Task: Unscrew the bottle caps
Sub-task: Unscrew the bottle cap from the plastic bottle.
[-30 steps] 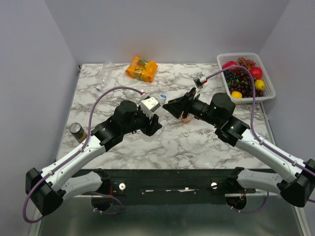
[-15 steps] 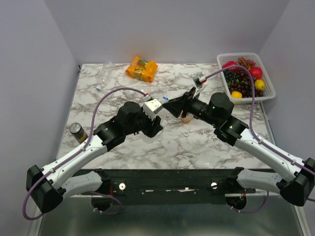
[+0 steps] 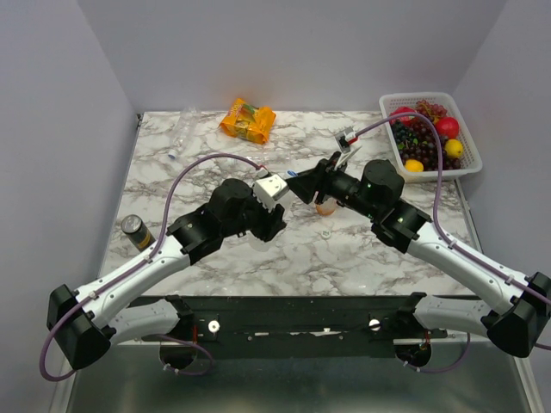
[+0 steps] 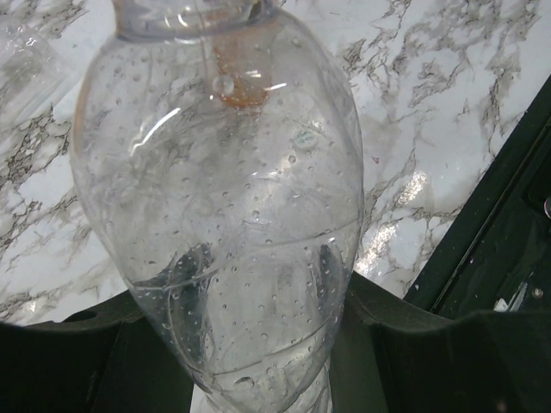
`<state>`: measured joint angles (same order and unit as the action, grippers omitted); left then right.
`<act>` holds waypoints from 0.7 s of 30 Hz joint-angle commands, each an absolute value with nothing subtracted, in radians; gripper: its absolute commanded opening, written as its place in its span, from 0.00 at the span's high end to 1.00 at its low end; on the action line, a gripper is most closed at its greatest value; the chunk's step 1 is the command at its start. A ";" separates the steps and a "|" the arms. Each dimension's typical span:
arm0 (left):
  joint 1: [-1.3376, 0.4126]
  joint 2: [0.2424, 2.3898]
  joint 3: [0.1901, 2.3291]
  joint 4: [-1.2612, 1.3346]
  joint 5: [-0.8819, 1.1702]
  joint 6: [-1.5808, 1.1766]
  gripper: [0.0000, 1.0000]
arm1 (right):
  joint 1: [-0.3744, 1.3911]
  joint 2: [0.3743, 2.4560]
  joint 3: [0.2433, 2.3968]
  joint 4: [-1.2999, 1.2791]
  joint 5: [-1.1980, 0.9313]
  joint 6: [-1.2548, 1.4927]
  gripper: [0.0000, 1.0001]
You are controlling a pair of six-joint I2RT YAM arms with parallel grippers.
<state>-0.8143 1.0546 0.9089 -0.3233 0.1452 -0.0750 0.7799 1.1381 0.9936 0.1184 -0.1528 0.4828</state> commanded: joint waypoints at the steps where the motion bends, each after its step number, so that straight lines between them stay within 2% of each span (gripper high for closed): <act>1: -0.834 1.072 0.940 -0.341 0.143 -0.055 0.60 | 0.796 1.141 1.028 0.138 -0.143 0.494 0.46; 21: -0.854 1.111 0.954 -0.362 0.140 -0.048 0.60 | 0.816 1.154 1.029 0.167 -0.161 0.492 0.47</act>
